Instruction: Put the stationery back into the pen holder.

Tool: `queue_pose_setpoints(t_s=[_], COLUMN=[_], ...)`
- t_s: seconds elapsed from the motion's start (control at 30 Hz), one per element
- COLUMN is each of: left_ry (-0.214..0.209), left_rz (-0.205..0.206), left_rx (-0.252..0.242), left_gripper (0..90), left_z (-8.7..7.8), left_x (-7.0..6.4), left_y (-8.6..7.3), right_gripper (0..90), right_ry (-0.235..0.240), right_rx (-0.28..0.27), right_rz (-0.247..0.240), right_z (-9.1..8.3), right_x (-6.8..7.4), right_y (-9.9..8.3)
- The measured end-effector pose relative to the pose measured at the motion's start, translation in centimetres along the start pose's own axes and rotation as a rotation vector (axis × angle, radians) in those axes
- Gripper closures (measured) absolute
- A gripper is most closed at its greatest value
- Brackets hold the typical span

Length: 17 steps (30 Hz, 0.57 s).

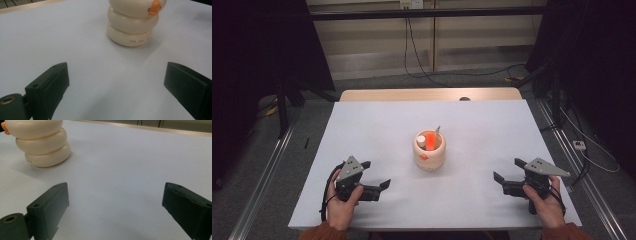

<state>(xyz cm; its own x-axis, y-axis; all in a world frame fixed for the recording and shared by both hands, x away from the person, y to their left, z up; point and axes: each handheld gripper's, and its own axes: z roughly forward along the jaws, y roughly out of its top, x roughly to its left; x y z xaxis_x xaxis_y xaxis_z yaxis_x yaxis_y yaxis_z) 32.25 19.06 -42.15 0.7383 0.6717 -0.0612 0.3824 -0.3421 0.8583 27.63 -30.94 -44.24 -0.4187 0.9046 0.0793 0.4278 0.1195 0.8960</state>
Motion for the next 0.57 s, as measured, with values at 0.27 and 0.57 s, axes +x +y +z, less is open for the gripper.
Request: queue_pose_setpoints(t_s=[0.27,0.57], left_ry=[0.002,0.006], left_rz=[-0.015,-0.025], left_rx=[-0.015,-0.032], left_gripper=[6.0,6.0], left_z=[-0.61,-0.94], left_x=[0.02,0.2], left_y=[-0.53,-0.57], right_gripper=[6.6,6.8], right_ry=[-0.02,-0.027], right_rx=[-0.012,-0.007], right_rz=[0.004,-0.002], right_z=[-0.54,-0.2], right_x=[-0.54,-0.41], right_y=[-0.78,-0.8])
